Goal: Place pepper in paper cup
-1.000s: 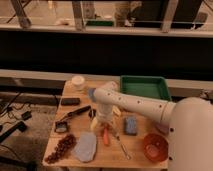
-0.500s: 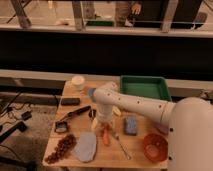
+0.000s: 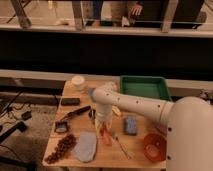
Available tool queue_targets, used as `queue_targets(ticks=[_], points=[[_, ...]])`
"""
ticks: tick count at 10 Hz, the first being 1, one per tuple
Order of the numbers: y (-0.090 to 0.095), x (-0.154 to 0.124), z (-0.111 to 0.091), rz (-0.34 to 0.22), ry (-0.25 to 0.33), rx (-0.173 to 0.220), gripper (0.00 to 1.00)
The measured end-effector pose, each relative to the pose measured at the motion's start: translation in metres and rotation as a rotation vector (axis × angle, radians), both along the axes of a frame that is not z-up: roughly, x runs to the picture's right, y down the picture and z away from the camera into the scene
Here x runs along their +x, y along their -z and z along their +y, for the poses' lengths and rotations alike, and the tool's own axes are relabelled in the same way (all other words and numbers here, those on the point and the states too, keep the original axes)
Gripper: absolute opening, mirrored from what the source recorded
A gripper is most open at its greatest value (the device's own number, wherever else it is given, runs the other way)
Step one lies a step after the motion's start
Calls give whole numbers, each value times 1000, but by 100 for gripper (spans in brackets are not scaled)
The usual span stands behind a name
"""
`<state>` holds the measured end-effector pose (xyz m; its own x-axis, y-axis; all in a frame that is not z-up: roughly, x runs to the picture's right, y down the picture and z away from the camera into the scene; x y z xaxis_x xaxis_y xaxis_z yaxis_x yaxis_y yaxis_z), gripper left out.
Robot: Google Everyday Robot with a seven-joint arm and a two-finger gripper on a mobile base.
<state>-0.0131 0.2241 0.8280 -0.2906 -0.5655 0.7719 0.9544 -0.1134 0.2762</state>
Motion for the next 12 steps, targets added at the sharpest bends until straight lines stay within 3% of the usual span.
queue_targets(ticks=[4,9,12], points=[[-2,-2,-3,3,13,12,47],[-4,2,-2,16,7,22,6],[-3,3,-2,21,4,27,4]])
